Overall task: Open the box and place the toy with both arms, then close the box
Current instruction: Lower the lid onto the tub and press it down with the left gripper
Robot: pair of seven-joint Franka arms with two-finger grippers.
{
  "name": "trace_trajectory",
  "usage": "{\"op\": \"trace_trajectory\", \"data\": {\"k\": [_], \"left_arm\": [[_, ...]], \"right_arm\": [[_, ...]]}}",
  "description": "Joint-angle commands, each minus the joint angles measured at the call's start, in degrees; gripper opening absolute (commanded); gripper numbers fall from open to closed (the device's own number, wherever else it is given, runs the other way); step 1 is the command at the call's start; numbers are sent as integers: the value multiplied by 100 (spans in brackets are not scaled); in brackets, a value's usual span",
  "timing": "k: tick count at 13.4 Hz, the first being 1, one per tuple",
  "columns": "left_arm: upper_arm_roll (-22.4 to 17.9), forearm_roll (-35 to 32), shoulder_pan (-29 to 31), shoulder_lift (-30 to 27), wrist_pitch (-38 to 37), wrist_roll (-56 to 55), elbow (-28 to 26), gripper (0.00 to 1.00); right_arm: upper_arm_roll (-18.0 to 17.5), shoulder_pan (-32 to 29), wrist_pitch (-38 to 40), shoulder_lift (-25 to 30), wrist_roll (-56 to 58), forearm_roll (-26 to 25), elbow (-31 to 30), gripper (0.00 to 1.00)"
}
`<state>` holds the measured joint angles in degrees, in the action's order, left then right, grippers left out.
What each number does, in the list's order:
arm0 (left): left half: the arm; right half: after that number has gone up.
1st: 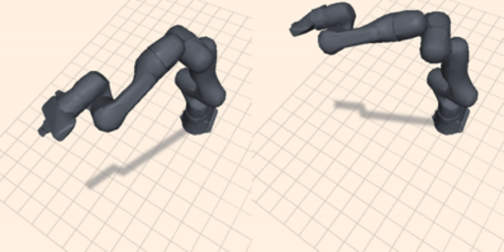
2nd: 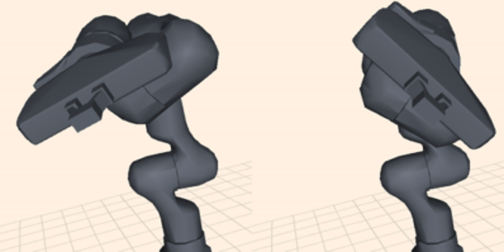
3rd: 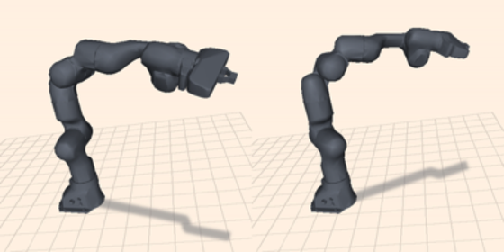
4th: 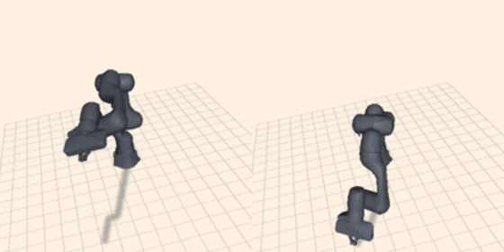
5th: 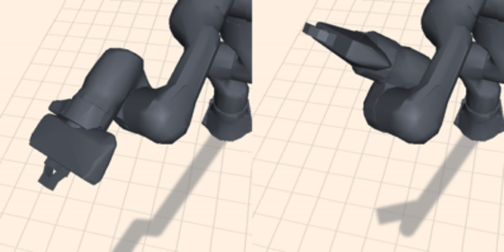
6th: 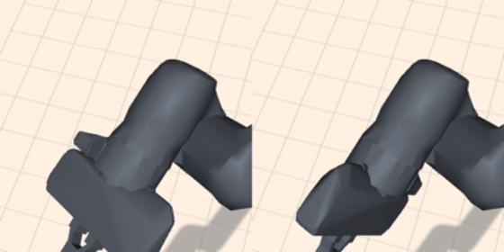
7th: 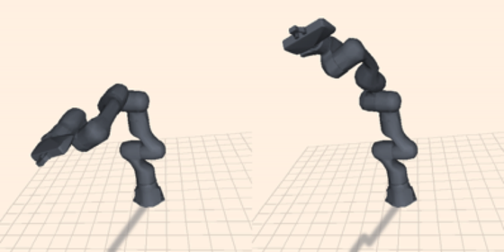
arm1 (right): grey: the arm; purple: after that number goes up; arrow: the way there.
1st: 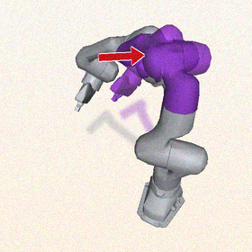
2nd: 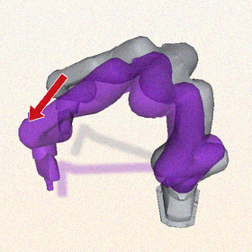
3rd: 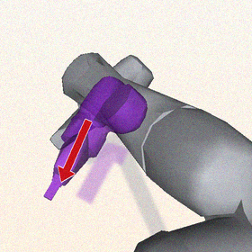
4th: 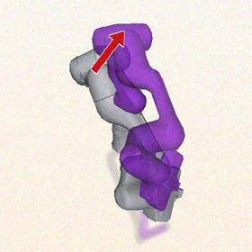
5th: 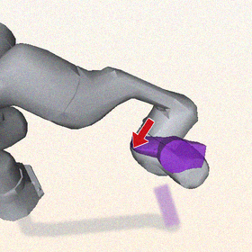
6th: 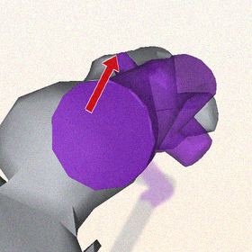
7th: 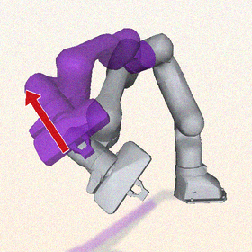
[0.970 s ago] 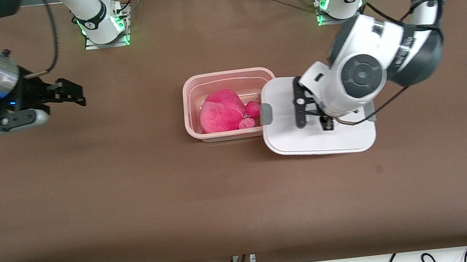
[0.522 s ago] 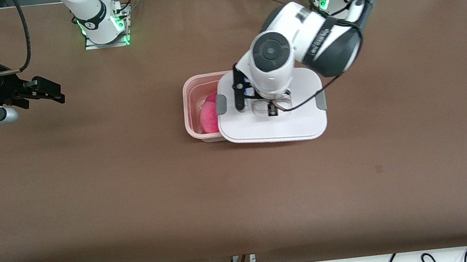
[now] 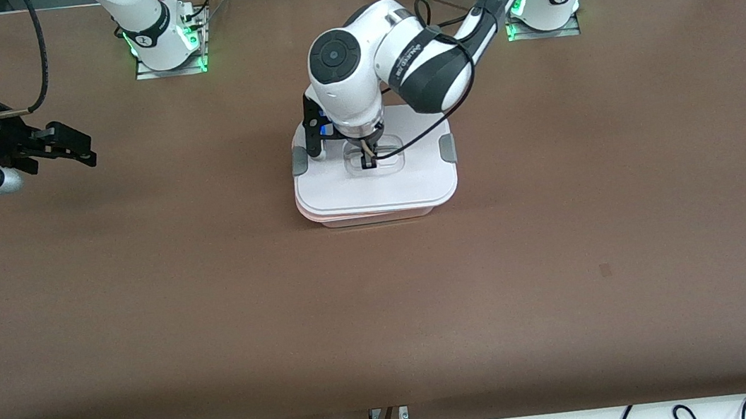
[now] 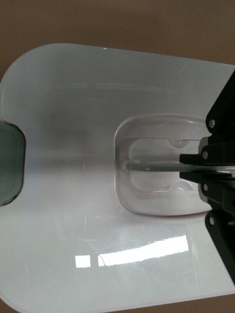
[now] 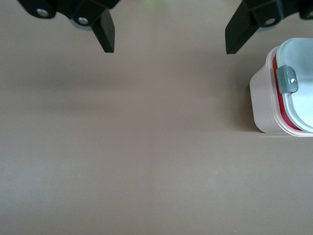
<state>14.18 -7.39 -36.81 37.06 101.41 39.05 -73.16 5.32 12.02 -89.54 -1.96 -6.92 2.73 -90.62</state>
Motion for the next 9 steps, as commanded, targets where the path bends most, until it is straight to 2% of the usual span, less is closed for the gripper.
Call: {"op": "trace_trajectory", "data": {"k": [1, 9], "left_arm": [[-91, -122, -28, 125, 10, -37, 135, 0], [-83, -122, -90, 275, 98, -494, 320, 0]], "right_arm": [[-110, -121, 42, 160, -38, -71, -26, 100], [48, -121, 288, 117, 243, -27, 220, 100]]}}
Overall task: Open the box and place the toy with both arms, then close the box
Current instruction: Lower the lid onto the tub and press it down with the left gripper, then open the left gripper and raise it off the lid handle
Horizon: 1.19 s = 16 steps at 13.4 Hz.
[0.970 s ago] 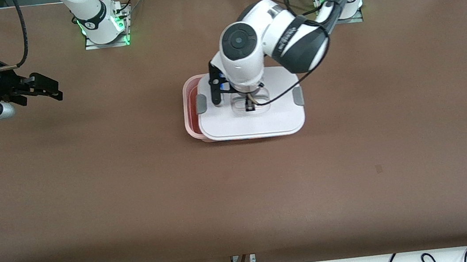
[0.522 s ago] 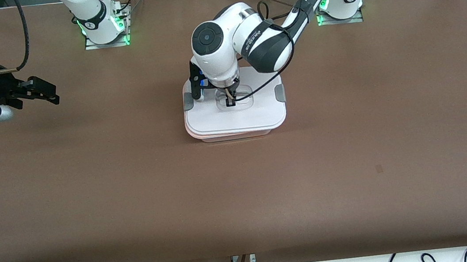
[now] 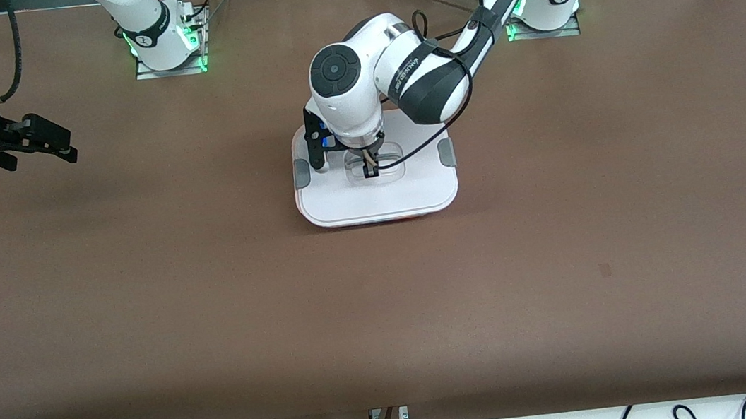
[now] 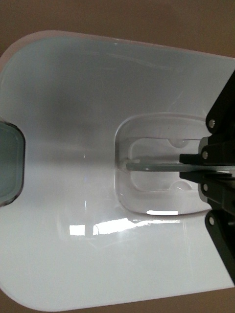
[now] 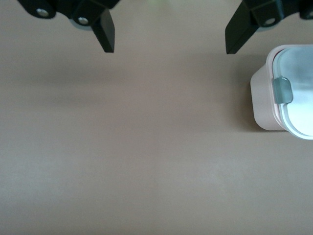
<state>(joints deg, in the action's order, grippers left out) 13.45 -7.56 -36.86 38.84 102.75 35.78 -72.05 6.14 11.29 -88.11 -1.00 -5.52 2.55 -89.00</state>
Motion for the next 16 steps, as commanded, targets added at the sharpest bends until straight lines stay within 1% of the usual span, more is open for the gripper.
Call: {"op": "trace_trajectory", "data": {"k": [1, 6, 8, 12, 14, 16], "left_arm": [[-9, -105, -84, 106, -36, -237, 209, 0], [-18, -131, -199, 133, -27, -343, 200, 0], [-27, -140, -260, 177, -27, -343, 191, 0], [-18, -351, -269, 177, -27, -343, 139, 0], [-18, -369, -260, 186, -27, -334, 130, 0], [-27, -369, -269, 186, -27, -334, 121, 0]], "right_arm": [[-34, -47, 162, 12, 112, -17, 41, 100], [-17, -47, 224, 3, 121, -53, 67, 100], [-17, -39, 198, -84, 287, -53, 49, 100], [-17, -48, 136, -146, 464, 61, 67, 100], [-17, -56, 136, -208, 455, 245, 67, 100], [-25, -21, 136, -208, 394, 167, 67, 100]]}}
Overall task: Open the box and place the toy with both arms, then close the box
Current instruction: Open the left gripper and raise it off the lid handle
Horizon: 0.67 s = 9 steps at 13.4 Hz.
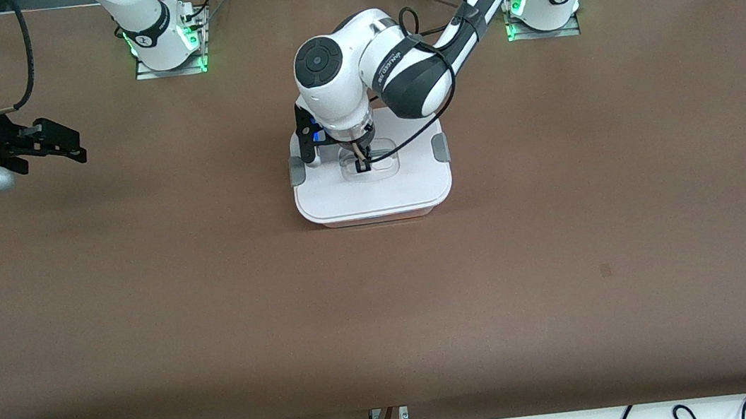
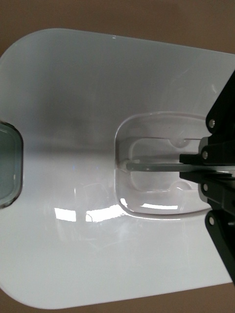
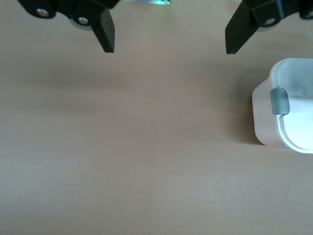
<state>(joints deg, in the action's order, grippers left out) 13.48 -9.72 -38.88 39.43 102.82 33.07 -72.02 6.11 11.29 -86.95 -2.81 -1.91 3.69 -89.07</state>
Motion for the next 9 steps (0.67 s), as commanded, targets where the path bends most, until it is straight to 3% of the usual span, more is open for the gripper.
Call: {"op": "trace_trajectory", "data": {"k": [1, 2, 3, 4, 9], "left_arm": [[-30, -153, -58, 118, -34, -64, 118, 0], [-30, -162, -58, 118, -34, -64, 118, 0], [-38, -197, -58, 118, -34, -55, 126, 43], [-30, -258, -67, 109, -51, -72, 170, 99], [-12, -154, 223, -145, -148, -90, 249, 100]], "right_arm": [[-22, -22, 20, -26, 59, 45, 83, 100], [-30, -22, 29, 0, 33, 18, 83, 100], [-57, -5, 38, 9, 32, -121, 83, 100], [-92, 13, 55, 9, 24, -262, 83, 100], [-83, 198, 108, 17, 24, -457, 83, 100]]}}
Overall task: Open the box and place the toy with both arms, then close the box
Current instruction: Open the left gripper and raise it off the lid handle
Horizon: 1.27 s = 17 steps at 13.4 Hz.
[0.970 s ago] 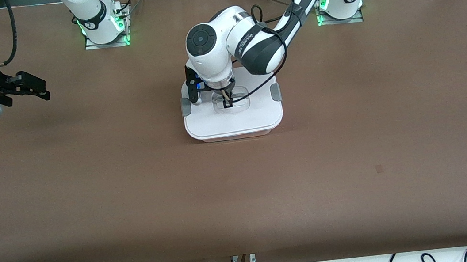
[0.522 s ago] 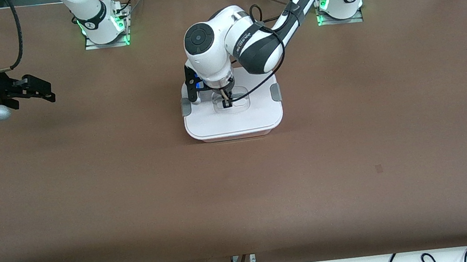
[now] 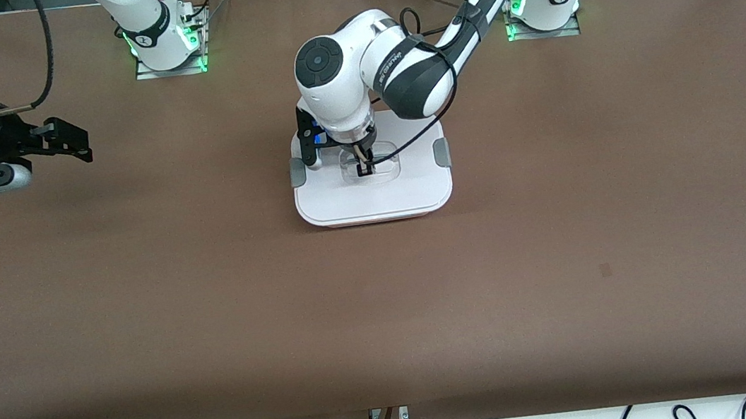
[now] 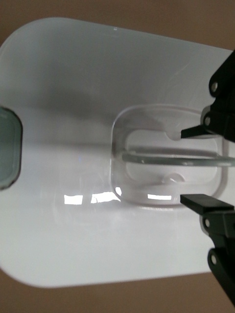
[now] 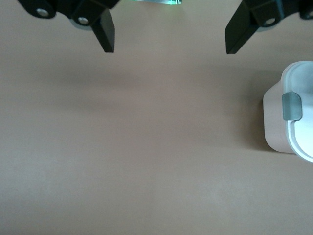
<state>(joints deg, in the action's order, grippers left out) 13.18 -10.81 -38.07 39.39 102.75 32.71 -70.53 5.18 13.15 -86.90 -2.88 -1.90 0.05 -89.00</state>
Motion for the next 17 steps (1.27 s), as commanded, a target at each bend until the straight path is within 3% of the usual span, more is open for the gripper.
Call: {"op": "trace_trajectory", "data": {"k": [1, 3, 6, 9, 11, 17], "left_arm": [[18, 17, 273, -212, -167, -62, 101, 100], [18, 428, 659, -343, -203, -168, 101, 100], [18, 510, 1230, -502, -465, -168, 119, 100], [1, 483, 1819, -511, -922, -168, 749, 100], [-43, 448, 2188, -511, -1064, -159, 848, 100], [-605, 466, 3128, -1169, -1064, -159, 805, 100]], "right_arm": [[10, 12, 103, 24, 32, -84, 76, 100], [27, 12, 112, 24, 67, -66, 67, 100], [45, 3, 120, 24, 41, -40, 49, 100], [45, 3, 156, 16, -3, -31, 40, 100], [45, 3, 156, 24, -3, -22, 32, 100], [53, 3, 156, 16, -3, -13, 5, 100]]}}
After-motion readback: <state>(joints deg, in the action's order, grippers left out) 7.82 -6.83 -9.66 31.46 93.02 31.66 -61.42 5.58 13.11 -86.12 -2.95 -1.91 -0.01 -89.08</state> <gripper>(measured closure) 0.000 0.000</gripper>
